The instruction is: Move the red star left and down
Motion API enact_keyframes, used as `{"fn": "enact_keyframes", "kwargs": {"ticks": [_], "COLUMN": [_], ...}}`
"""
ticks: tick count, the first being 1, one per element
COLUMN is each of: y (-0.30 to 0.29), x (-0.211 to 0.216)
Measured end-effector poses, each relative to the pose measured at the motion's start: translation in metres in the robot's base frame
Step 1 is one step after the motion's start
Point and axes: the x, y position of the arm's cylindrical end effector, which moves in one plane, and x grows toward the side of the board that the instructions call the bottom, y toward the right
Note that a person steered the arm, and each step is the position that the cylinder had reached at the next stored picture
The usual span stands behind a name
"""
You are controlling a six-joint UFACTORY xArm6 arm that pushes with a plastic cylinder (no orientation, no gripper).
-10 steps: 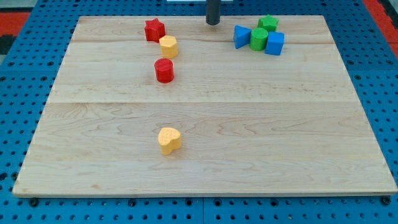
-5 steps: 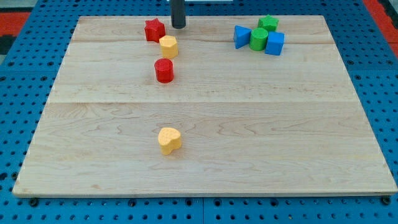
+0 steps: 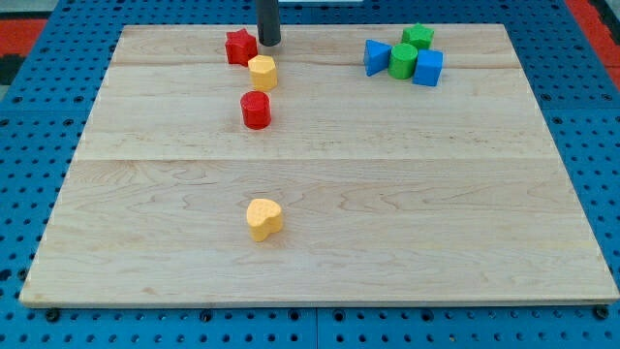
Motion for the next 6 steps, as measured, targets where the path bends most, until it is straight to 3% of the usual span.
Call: {"fn": "enact_keyframes", "kwargs": {"ticks": [2,3,4,6], "y": [-0.036,-0.087,-0.092,-0.039], "x": [0.000,0.000,0.005,0.129]}}
